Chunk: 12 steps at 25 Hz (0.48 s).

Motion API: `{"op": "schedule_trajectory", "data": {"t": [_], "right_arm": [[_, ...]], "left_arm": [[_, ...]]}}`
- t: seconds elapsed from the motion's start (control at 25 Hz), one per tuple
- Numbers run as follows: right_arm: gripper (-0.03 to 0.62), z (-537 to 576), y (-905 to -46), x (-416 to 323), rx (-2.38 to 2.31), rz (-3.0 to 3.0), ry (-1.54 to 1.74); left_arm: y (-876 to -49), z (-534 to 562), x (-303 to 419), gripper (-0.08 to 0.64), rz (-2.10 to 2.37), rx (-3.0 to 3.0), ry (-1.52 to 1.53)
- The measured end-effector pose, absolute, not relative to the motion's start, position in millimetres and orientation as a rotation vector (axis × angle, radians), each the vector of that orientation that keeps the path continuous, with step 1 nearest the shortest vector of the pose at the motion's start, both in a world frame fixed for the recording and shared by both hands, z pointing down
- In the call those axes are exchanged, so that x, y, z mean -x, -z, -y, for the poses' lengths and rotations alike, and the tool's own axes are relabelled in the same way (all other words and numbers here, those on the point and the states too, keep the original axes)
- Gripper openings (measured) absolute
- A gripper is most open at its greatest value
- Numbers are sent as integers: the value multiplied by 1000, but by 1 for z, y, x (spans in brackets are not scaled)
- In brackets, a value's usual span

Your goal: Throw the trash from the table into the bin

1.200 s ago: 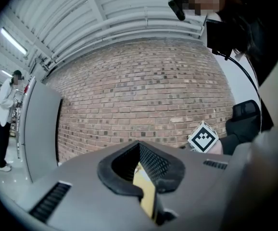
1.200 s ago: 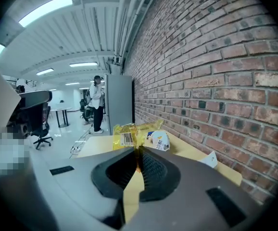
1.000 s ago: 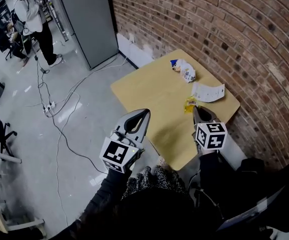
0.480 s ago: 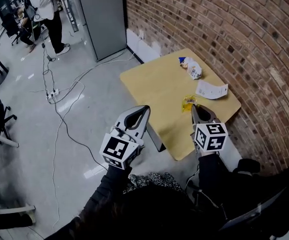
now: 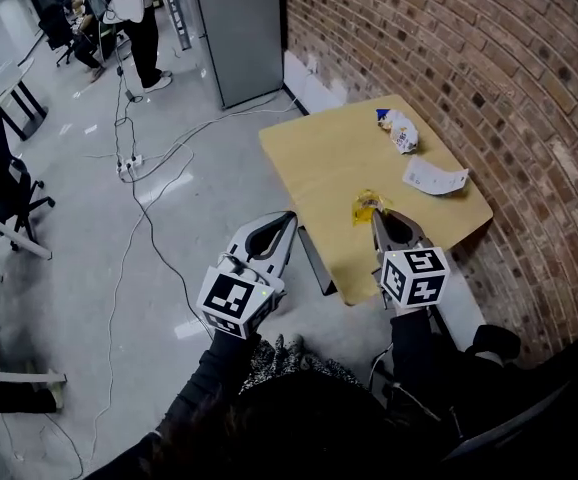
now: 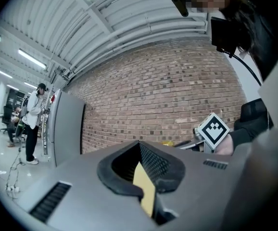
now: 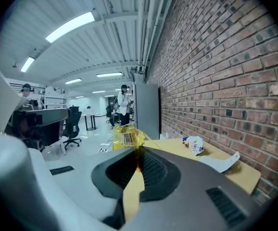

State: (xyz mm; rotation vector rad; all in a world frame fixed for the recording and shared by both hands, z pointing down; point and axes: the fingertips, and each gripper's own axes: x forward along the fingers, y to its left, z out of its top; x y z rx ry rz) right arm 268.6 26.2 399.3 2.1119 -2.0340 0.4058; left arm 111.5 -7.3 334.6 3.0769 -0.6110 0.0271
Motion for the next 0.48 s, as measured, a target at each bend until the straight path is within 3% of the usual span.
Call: {"op": "schedule_trajectory", "data": {"t": [0.48], "right_arm": [[15, -30, -418, -178, -1884, 2334, -527]], "left_arm": [[-339, -33, -18, 5, 933, -3002, -89]]}}
